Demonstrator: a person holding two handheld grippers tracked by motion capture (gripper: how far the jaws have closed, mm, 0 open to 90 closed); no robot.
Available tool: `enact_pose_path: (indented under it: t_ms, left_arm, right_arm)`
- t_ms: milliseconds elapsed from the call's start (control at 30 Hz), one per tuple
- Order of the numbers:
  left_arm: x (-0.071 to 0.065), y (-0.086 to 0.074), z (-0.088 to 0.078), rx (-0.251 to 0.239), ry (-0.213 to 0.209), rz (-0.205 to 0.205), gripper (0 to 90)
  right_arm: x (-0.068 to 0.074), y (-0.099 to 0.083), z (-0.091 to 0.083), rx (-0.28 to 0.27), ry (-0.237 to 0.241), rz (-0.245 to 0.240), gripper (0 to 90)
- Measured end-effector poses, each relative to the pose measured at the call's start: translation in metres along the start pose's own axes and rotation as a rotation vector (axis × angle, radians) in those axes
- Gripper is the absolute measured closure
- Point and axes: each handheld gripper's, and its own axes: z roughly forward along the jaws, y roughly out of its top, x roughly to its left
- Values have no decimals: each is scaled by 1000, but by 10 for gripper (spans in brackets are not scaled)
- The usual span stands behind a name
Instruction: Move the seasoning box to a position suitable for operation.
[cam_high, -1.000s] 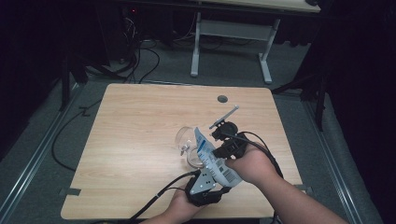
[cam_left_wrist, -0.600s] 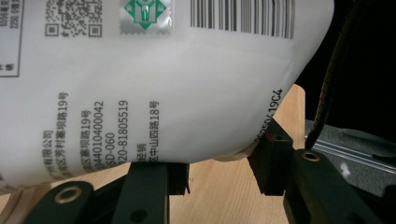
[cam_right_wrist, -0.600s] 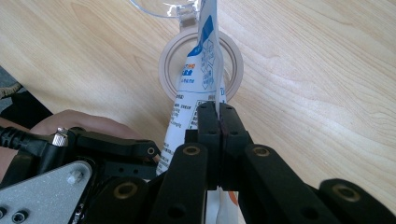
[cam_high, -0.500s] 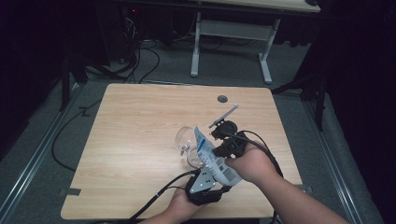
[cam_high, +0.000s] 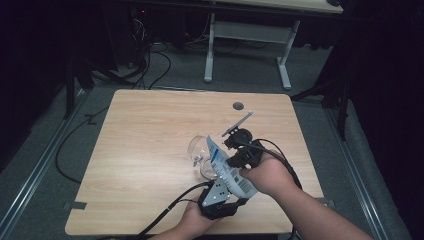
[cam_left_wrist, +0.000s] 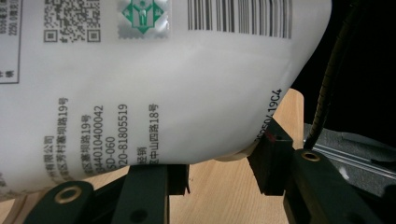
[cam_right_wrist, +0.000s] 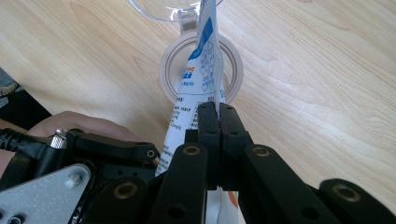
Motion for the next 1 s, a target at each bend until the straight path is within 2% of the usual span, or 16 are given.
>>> enact_pose_path:
  t_ms: [33, 100, 1000]
  left_arm:
    - [0, 0, 0, -1, 0, 0, 628]
    - [0, 0, 0, -2, -1, -1, 628]
    - [-1, 1, 0, -9, -2, 0, 628]
  right_arm:
    - [2, 0, 0, 2, 1, 18, 900]
    - [0, 1, 0, -1, 1, -3, 900]
    - [1, 2, 2, 0, 8, -5, 900]
